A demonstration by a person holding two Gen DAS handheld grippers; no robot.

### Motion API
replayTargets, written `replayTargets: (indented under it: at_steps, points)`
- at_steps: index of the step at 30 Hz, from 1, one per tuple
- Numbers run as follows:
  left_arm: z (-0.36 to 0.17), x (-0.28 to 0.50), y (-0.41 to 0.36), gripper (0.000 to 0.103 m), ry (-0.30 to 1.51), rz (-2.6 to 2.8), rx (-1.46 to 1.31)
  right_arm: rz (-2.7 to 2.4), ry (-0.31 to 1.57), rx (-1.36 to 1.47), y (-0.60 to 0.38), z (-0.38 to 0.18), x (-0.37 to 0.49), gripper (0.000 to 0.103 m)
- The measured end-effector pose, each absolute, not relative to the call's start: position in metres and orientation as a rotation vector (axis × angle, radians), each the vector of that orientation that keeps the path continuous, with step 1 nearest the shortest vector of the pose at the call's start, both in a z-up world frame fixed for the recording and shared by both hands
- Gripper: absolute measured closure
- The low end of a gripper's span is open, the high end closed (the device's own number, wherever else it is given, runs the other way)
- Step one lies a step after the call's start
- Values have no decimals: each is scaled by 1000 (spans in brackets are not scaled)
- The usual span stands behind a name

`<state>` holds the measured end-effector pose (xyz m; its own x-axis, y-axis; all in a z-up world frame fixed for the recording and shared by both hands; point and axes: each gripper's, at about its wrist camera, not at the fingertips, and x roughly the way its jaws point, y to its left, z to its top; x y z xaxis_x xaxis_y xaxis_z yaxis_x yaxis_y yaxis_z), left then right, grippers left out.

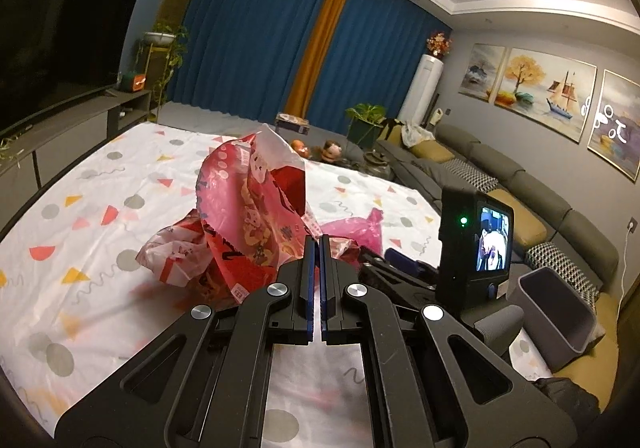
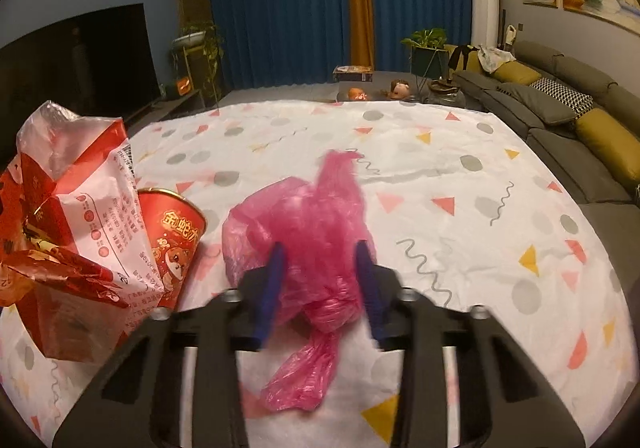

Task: Collect trash
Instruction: 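Grasp the pink plastic bag with the right gripper while the left holds the wrapper, then carry the wrapper and pink bag in both grippers over the gray bin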

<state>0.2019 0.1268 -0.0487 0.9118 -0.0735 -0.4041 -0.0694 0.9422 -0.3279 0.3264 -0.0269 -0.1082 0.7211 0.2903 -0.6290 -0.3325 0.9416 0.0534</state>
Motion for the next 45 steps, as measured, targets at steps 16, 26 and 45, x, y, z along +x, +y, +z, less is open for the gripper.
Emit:
replayTargets:
  at_steps: [16, 26, 45]
  points:
    - [-52, 205, 117, 102, 450, -5, -323, 318, 569, -15, -86, -71, 268, 89]
    - [-34, 192, 94, 102, 420, -24, -272, 280, 490, 3, -143, -43, 215, 89]
    - [-4, 163, -7, 102, 396, -175, -165, 177, 393, 63, -238, -19, 149, 89]
